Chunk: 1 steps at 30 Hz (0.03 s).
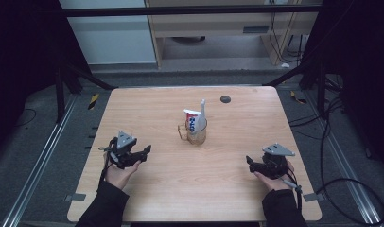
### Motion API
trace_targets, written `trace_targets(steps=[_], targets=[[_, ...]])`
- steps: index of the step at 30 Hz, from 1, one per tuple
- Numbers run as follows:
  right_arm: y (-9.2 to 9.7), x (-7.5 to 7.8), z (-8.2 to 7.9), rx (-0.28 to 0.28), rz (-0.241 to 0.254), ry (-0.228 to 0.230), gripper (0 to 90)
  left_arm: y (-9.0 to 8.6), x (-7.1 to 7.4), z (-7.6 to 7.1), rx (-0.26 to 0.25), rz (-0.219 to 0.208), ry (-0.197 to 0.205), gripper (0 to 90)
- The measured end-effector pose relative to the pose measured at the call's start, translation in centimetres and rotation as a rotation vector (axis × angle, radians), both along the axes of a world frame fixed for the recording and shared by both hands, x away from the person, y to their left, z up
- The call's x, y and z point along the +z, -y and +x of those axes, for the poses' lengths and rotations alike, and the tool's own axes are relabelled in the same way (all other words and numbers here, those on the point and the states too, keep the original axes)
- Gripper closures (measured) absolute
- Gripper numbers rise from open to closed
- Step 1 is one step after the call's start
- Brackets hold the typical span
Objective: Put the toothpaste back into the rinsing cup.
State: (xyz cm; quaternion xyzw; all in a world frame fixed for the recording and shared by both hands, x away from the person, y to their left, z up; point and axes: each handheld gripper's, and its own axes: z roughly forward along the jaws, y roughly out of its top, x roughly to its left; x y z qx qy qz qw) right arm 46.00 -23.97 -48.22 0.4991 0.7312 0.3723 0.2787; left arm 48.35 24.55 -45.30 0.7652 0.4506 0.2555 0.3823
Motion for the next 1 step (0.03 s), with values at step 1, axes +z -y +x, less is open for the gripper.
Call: trace_targets(steps=[1], targets=[[0.05, 0.01, 0.01, -0.001, 0.000, 0.000, 18.3, -0.31, -0.28, -0.13, 0.004, 0.008, -0.008, 33.3]])
